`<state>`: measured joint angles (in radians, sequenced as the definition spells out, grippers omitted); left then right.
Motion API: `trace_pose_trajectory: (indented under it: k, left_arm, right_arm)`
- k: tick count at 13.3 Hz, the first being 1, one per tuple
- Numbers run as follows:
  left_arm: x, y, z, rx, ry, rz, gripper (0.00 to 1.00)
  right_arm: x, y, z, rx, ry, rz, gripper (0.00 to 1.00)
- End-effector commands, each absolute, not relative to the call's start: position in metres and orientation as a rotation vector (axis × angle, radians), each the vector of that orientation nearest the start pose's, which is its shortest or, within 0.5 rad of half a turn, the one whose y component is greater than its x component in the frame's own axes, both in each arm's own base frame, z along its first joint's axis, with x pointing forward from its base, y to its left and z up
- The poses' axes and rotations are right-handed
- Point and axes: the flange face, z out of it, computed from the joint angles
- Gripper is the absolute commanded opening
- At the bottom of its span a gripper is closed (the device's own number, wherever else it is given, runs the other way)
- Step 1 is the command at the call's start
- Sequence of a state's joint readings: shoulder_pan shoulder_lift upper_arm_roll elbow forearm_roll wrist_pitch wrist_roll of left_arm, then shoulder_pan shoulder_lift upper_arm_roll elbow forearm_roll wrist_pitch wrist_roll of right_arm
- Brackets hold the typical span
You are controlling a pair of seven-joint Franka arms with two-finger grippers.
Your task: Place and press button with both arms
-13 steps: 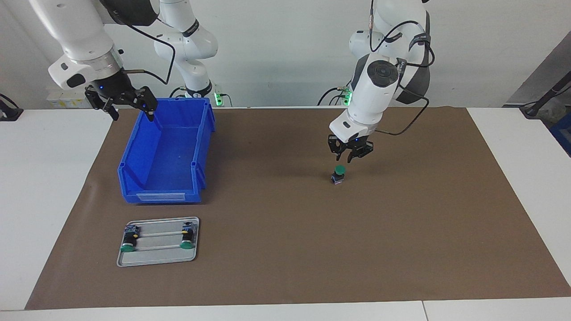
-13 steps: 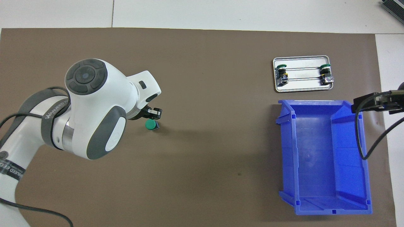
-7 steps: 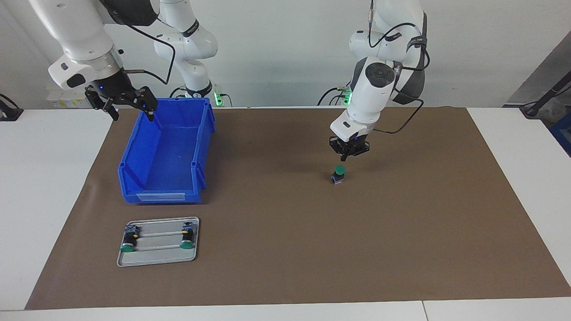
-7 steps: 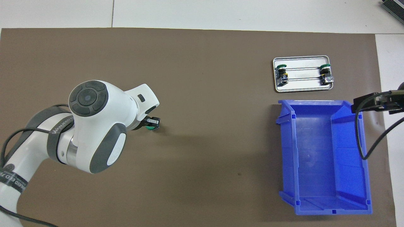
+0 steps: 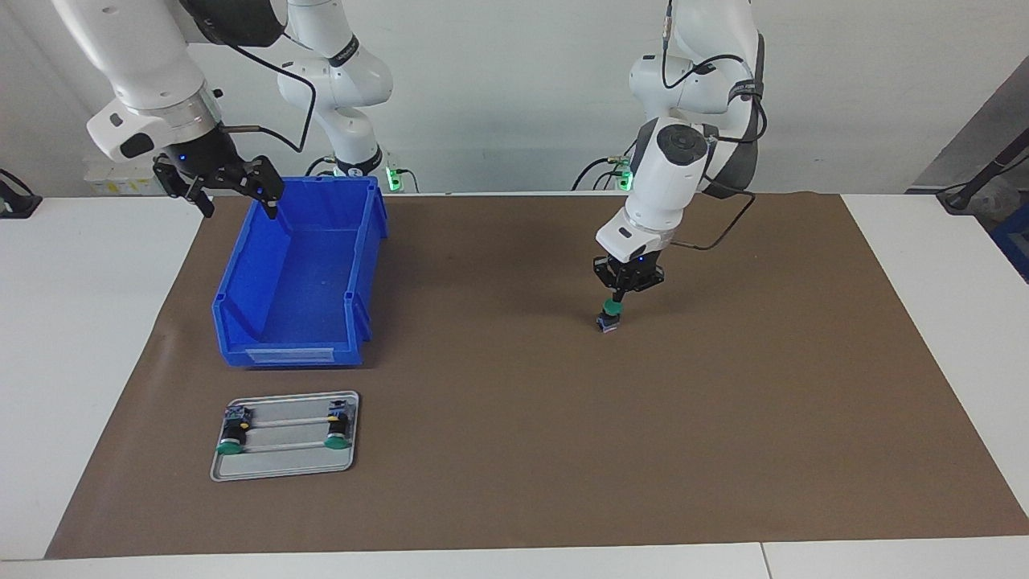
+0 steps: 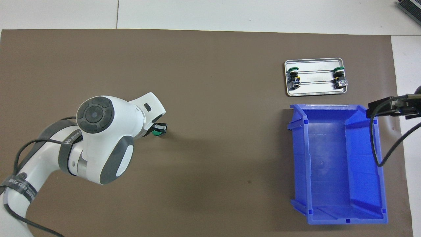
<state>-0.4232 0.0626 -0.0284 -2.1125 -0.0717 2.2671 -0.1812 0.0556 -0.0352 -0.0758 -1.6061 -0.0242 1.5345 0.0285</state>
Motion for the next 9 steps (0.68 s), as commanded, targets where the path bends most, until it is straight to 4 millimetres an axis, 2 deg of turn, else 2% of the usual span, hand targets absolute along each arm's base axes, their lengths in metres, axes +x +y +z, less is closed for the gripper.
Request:
trace_pose_trajectory:
  k: [1,3,9]
  left_arm:
    - [0.498,-0.247,0.382,-3.192,0.357,-0.139,0.0]
    - [0.496,-0.253,0.37,-3.188,0.372,-0.122,0.0]
    - [0.484,-0.247,0.335,-3.186,0.376,-0.136,0.0]
  right_arm:
    - [0.531,-0.015,0.625,-3.16,0.102,0.056,1.0]
    - [0.531,-0.016,0.625,-3.159,0.105,0.058,1.0]
    - [0.533,-0.011,0.626,-3.159,0.09,0.031,1.0]
